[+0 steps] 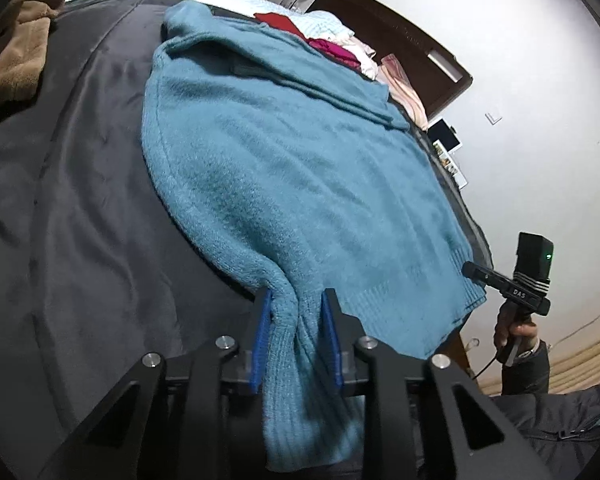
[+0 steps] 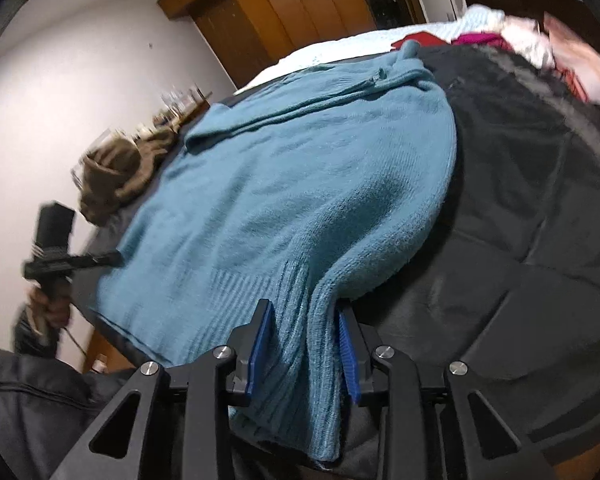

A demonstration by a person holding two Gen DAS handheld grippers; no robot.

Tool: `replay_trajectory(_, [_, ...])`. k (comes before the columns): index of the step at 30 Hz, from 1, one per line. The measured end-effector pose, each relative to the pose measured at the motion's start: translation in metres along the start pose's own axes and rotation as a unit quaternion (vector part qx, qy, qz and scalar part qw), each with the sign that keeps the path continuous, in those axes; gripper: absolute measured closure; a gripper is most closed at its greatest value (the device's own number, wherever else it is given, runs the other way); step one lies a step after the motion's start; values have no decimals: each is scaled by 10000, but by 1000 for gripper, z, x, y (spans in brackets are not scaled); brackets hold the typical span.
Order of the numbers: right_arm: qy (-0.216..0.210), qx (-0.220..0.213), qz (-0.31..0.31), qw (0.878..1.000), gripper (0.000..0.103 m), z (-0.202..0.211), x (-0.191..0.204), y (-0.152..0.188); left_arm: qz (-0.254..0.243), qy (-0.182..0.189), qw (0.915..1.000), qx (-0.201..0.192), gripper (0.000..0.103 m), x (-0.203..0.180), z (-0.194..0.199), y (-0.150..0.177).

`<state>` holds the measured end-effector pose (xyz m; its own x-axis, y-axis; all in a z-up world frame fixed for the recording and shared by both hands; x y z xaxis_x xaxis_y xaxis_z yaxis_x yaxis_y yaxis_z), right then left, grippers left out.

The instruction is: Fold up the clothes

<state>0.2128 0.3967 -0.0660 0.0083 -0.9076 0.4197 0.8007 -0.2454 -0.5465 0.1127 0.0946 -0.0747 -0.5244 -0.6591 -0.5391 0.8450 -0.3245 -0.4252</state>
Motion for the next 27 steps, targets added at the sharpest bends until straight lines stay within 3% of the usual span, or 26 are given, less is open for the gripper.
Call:
replay_trajectory(7, [-931, -248, -482, 9942, 70, 2, 7, -20, -26, 321, 9989, -329, 78, -13, 11, -19])
replay_trajectory(15, [-1450, -602, -833, 9841, 70, 7, 8, -51, 37, 469, 9971, -599, 78, -18, 20, -45])
replay_trajectory(18, [-1396, -685, -838, 9843, 70, 8, 5, -62, 53, 447, 9971, -614, 78, -17, 19, -51])
replay_trajectory(24, [-946, -281, -867, 9913, 69, 0, -13, -46, 66, 428, 9977, -512, 78, -15, 14, -48])
replay_trajectory(26, [-848, -361, -928, 9914, 55, 7, -19, -42, 97, 439, 9979, -476, 78, -14, 12, -48])
replay_trajectory(27, [-729, -414, -955, 9919, 33, 12, -24, -41, 112, 445, 9979, -458, 78, -14, 10, -47])
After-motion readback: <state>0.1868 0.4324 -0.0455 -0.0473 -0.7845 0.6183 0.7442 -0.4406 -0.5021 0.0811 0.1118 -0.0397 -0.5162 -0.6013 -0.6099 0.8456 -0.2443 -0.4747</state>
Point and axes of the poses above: each gripper's, at about its wrist camera, not at the fingertips, and z roughly against the way its jaws point, x to its left, y to its underside, the point moved 10 cm from there along -z, roughly the way its jaws point, and after that the axes turned 2 degrees about x, right-handed, at the moved point
